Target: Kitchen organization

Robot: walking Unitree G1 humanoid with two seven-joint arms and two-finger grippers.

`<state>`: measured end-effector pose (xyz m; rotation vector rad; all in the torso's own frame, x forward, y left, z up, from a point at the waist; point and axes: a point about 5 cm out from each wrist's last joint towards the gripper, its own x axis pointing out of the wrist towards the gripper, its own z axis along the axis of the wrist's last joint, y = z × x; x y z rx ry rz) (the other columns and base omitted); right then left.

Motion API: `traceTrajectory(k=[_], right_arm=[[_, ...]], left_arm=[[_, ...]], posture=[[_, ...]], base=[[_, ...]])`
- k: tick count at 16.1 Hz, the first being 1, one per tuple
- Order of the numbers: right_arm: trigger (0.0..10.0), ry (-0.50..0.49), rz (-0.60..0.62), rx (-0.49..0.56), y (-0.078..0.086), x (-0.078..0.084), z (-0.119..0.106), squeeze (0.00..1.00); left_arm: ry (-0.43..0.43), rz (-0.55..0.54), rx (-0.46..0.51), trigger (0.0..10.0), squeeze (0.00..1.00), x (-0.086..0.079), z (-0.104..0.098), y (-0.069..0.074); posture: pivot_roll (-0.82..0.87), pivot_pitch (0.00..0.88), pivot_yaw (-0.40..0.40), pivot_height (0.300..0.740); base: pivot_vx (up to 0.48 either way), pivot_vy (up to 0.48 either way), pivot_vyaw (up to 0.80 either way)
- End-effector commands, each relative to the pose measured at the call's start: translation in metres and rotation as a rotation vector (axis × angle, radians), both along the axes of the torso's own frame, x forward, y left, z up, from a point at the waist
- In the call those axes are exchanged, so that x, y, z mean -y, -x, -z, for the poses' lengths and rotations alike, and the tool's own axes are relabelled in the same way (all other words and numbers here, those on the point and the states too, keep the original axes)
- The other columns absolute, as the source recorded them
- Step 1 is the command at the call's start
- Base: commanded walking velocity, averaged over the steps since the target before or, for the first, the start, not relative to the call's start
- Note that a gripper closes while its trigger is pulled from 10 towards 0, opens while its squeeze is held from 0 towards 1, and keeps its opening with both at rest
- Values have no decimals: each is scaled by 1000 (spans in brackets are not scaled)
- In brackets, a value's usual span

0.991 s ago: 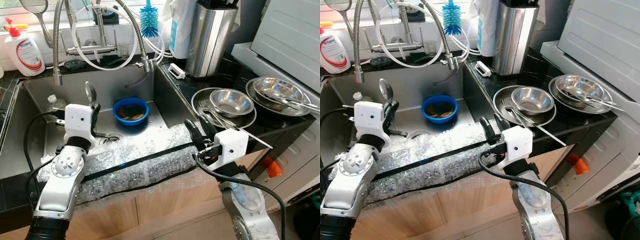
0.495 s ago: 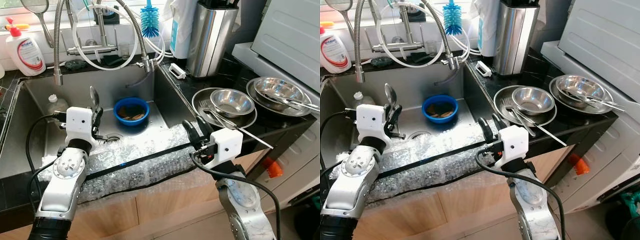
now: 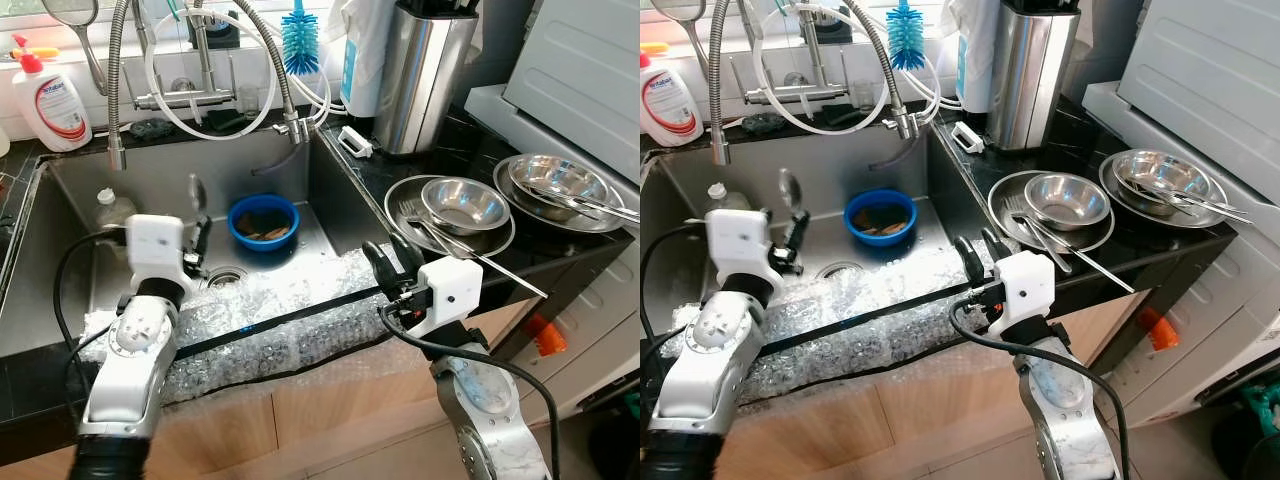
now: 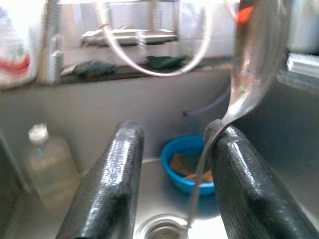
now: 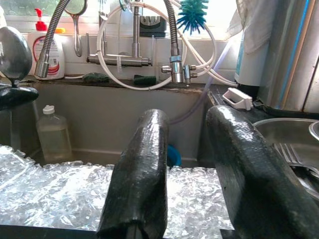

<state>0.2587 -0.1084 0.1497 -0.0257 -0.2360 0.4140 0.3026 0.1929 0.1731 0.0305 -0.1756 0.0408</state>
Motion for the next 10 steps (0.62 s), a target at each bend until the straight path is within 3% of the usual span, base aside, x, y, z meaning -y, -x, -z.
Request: traceTrajectory(k=[1,2,3,4,5,6,8,10], right_arm=[[10000,8,-11,-5,-1,-2,0,0],[10000,10,-11,-6,-1,-2,1,0],[10000,13,-13,-7,-1,-2,1,0],[10000,13,-14,-7,-1,-2,1,0],[10000,12,-14,-10,-1,-2,1,0],[10000,17,-19,-9,-1,-2,1,0],[10000,19,-8,-1,-1,-1,0,0],[10000,22,45,35,-2,5,-6,0]], left_arm=[[17,-13,-2,10000,1000,-3,-3,-2],[39,-16,-5,10000,1000,-3,-4,-3],[57,-16,-5,10000,412,-3,-4,-3],[52,-26,-4,10000,0,-4,-4,-3],[64,-34,-7,10000,0,-5,-4,-3],[134,-50,-3,10000,0,-8,-5,-4],[49,-57,53,10000,0,-9,-13,-2],[-110,-63,180,10000,0,-11,-35,7]], posture=[[27,35,-28,740],[26,35,-27,740],[23,36,-26,740],[24,36,-27,740],[24,37,-28,740],[23,36,-28,740],[21,37,-28,740],[16,35,-27,740]], base=[[0,0,0],[0,0,0],[0,0,0],[0,0,0],[0,0,0],[0,0,0],[0,0,0],[0,0,0]])
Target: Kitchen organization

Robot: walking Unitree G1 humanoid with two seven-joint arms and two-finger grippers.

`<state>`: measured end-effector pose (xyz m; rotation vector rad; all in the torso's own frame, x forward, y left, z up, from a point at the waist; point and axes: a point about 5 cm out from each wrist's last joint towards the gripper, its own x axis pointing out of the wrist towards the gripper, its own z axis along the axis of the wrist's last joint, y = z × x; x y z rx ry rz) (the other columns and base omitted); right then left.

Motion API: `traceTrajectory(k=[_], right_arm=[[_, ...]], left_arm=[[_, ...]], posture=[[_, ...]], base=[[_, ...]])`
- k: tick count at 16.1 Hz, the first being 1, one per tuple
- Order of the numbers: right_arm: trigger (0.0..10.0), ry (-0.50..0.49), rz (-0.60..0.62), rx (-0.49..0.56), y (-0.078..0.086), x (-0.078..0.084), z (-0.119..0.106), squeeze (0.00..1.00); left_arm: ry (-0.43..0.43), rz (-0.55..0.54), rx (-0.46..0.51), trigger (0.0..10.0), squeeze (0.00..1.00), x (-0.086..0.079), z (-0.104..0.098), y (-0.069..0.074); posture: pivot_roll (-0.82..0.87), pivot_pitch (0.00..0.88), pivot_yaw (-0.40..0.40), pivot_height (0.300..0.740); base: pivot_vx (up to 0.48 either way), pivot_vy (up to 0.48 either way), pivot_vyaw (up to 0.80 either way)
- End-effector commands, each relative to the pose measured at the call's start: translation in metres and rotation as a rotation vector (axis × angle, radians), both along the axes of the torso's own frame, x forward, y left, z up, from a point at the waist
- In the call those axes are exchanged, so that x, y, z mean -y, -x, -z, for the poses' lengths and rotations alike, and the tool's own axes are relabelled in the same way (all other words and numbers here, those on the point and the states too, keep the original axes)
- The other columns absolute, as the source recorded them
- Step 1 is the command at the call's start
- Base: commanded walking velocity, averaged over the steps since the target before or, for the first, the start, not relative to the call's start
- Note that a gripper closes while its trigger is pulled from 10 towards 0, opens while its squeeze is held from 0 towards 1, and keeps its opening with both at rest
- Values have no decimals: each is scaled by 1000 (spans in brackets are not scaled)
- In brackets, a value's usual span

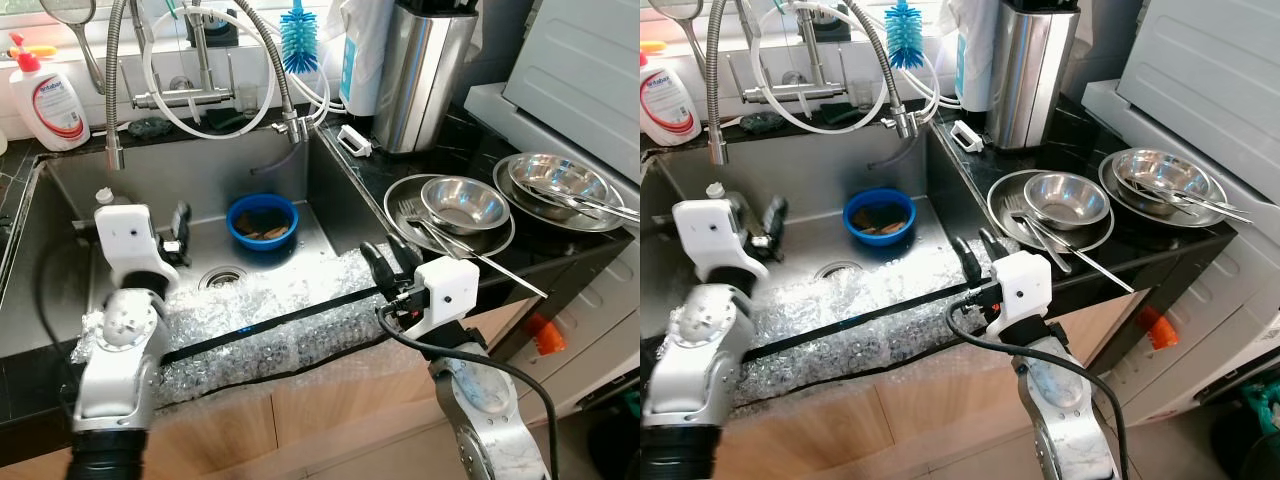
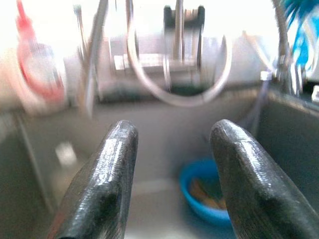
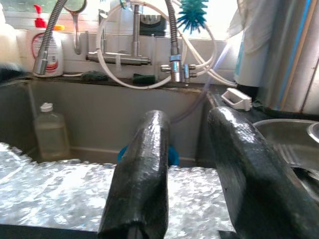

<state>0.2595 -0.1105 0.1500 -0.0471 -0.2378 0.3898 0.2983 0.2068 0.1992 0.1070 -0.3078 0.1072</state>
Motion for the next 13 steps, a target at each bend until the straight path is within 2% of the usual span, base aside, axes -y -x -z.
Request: traceTrajectory(k=[1,3,4,6,9,10,11,13], right_arm=[[10000,16,42,55,0,6,-10,0],[10000,17,98,81,2,15,-17,0],[10000,15,107,84,3,17,-18,0],[10000,27,127,70,10,21,-17,0],[10000,35,127,16,16,26,-9,0],[10000,44,132,11,17,29,-8,541],[10000,46,146,0,18,32,-6,1000],[10000,67,141,-31,22,35,0,1000]], left_arm=[[-55,6,80,10000,0,0,-15,8],[-121,-1,89,10000,0,-7,-21,19],[-123,-4,85,10000,0,-9,-20,22],[-138,-24,41,10000,0,-17,-7,32],[-139,14,18,10000,0,-4,0,29],[-126,24,14,10000,0,-1,2,28],[-123,27,13,10000,0,0,2,28],[-119,30,14,10000,0,2,3,26]], posture=[[13,34,-26,740],[14,32,-25,740],[16,29,-23,740],[14,21,-28,740],[8,11,-29,740],[8,8,-29,740],[1,5,-28,740],[-4,5,-29,740]], base=[[0,0,0],[0,0,0],[0,0,0],[0,0,0],[0,0,0],[0,0,0],[0,0,0],[0,0,0]])
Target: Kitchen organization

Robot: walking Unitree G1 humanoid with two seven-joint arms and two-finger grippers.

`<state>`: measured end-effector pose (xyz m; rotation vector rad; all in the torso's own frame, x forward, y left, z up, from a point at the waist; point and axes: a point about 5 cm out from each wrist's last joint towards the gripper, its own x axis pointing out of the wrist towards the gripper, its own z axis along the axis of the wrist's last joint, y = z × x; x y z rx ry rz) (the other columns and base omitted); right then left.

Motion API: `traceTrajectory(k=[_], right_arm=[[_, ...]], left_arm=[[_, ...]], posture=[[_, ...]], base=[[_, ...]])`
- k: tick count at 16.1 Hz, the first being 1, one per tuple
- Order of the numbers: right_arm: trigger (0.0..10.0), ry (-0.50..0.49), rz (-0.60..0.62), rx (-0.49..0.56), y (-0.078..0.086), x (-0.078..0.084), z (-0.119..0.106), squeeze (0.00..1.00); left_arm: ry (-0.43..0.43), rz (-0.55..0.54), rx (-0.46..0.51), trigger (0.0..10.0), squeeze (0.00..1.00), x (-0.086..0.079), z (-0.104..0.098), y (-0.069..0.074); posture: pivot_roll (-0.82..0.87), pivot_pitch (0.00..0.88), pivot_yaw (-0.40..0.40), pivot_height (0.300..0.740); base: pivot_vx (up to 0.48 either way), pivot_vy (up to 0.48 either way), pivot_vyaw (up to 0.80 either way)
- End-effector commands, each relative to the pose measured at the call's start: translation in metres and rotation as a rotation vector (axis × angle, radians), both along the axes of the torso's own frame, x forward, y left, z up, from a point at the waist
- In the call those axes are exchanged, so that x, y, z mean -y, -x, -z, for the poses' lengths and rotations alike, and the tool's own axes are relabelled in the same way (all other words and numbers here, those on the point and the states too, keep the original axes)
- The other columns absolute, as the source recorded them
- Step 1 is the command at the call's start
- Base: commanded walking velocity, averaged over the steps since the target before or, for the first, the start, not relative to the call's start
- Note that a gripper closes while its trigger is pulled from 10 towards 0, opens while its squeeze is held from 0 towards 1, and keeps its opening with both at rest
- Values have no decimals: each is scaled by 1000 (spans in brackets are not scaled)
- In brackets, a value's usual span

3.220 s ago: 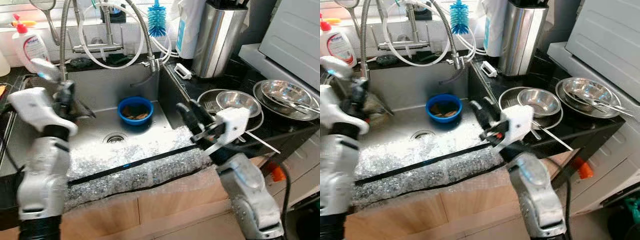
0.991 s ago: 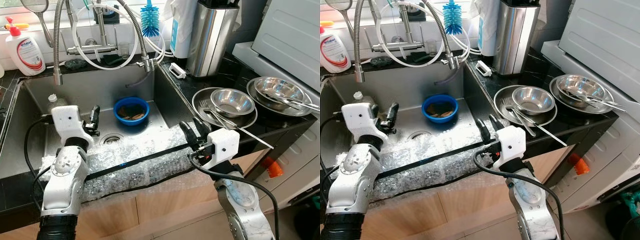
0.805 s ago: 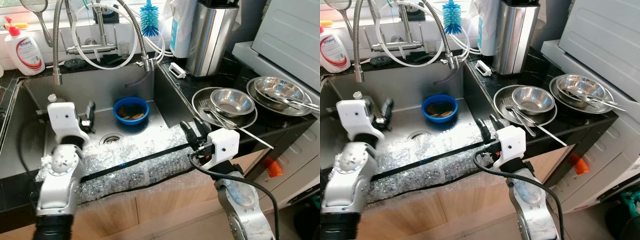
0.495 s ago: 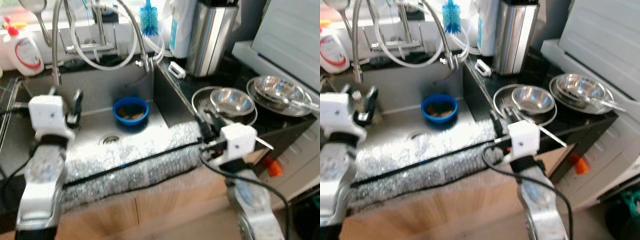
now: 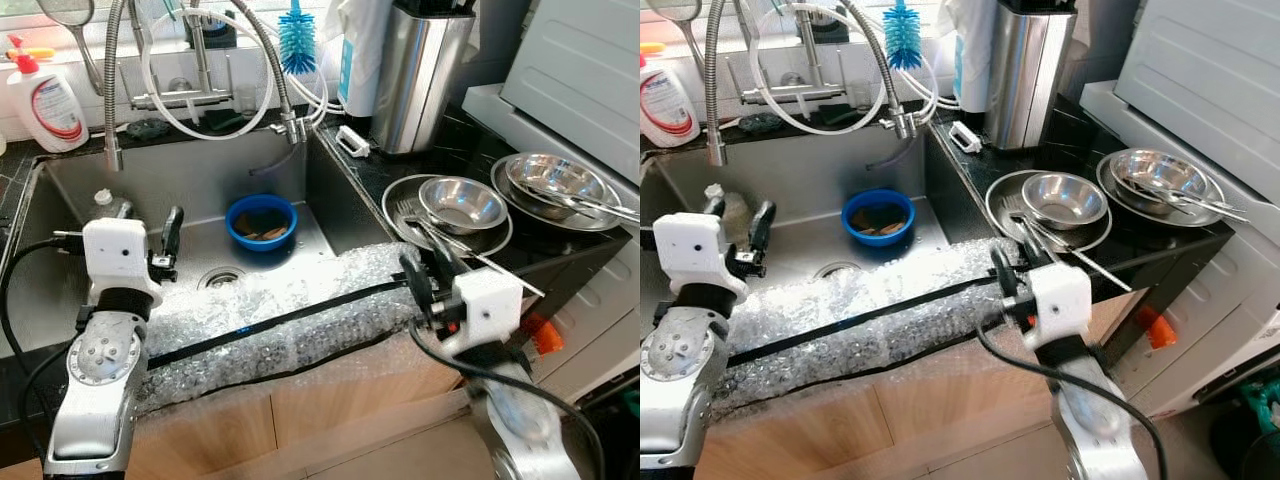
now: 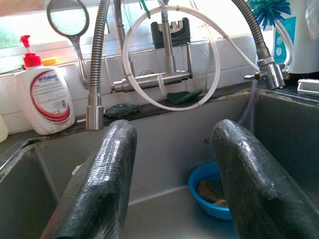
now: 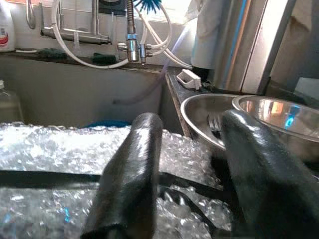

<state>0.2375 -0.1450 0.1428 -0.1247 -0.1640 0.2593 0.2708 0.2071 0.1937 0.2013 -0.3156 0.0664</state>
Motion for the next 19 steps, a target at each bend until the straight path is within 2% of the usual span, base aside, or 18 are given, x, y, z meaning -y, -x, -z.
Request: traceTrajectory(k=[1,2,6,10,13,15,19], right_arm=[[10000,1,3,-72,4,4,11,184],[10000,14,19,-118,6,7,20,0],[10000,14,21,-144,12,13,27,0],[10000,2,84,-162,14,23,30,0],[10000,-55,115,-149,14,27,28,0],[10000,-131,106,-124,15,28,23,0],[10000,-184,82,-114,16,25,20,0]], left_arm=[[-15,11,14,10000,0,4,-2,-3],[-11,12,16,10000,0,5,-2,-4],[4,17,15,10000,0,11,0,-6],[10,23,15,10000,0,13,1,-8],[9,32,20,10000,0,16,0,-8],[7,30,23,10000,0,16,0,-9],[1,40,24,10000,0,18,-1,-9]], posture=[[-2,13,-33,740],[1,15,-35,740],[-9,32,-40,740],[-11,37,-39,740],[-9,40,-39,740],[-9,41,-39,740],[-7,43,-34,740]], base=[[0,0,0],[0,0,0],[0,0,0],[0,0,0],[0,0,0],[0,0,0],[0,0,0]])
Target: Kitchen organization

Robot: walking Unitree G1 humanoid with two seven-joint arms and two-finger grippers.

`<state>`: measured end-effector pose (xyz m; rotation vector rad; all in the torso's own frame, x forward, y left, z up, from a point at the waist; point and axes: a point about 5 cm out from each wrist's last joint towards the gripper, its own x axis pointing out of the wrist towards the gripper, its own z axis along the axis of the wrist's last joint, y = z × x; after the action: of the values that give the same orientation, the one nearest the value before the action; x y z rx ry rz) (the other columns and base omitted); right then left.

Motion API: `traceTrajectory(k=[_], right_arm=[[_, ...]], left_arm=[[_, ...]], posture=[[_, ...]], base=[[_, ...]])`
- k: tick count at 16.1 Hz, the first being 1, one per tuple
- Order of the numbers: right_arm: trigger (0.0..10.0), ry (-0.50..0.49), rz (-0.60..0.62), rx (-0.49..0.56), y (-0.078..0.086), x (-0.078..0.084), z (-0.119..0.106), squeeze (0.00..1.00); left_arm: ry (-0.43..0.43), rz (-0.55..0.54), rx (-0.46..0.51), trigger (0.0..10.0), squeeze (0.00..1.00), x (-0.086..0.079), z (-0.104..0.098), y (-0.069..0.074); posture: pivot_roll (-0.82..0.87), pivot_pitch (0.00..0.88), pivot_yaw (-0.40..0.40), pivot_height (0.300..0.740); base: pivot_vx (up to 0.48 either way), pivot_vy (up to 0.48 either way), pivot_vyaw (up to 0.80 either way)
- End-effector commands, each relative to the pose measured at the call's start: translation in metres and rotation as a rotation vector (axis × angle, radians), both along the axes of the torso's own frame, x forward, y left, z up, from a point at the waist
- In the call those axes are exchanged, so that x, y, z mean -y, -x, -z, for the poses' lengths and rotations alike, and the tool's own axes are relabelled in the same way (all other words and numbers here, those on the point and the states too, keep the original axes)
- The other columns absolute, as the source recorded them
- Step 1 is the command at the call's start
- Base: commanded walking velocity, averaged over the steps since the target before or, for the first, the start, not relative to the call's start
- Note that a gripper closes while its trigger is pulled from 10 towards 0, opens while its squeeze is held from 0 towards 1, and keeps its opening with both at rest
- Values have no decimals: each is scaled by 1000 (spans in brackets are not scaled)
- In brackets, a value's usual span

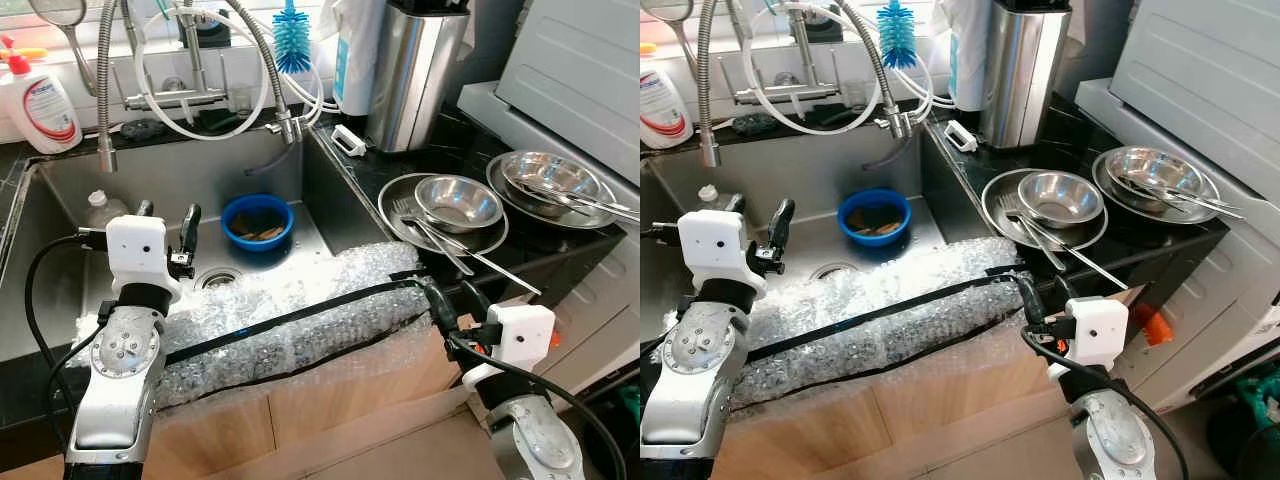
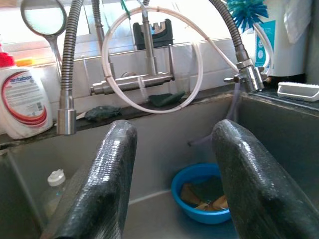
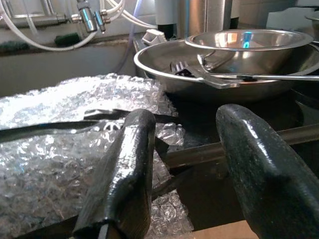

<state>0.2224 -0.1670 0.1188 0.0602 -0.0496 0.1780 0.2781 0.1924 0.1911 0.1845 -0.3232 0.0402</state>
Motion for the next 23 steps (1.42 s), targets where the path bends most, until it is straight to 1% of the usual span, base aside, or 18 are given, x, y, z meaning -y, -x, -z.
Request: traceTrajectory(k=[1,3,4,6,11,15,17,19,23], right_arm=[[10000,-24,21,22,-1,4,-5,0],[10000,-30,38,41,-7,7,-9,0],[10000,-56,52,47,-9,8,-11,0],[10000,-38,40,47,-12,7,-10,0],[10000,-47,-9,57,-17,-2,-13,0],[10000,-36,3,70,-22,-2,-15,0],[10000,-28,20,71,-25,0,-15,0],[10000,-29,17,74,-27,-1,-16,0],[10000,-21,25,65,-29,-1,-14,0]], left_arm=[[-11,11,20,10000,0,3,-4,-2],[-12,11,20,10000,0,3,-4,-2],[-13,11,19,10000,0,3,-4,-2],[-14,9,16,10000,0,3,-3,-2],[-22,20,11,10000,0,6,-1,-3],[-42,28,2,10000,0,7,1,-3],[-38,22,-1,10000,0,6,2,-3],[-39,26,-3,10000,0,7,2,-3],[-38,29,-6,10000,0,8,3,-3]], posture=[[-8,43,-33,740],[-6,43,-34,740],[-5,43,-35,740],[-3,42,-35,740],[0,38,-37,740],[2,32,-37,740],[5,30,-37,740],[6,28,-38,740],[7,33,-40,740]], base=[[0,0,0],[0,0,0],[0,0,0],[0,0,0],[0,0,0],[0,0,0],[0,0,0],[0,0,0],[0,0,0]])
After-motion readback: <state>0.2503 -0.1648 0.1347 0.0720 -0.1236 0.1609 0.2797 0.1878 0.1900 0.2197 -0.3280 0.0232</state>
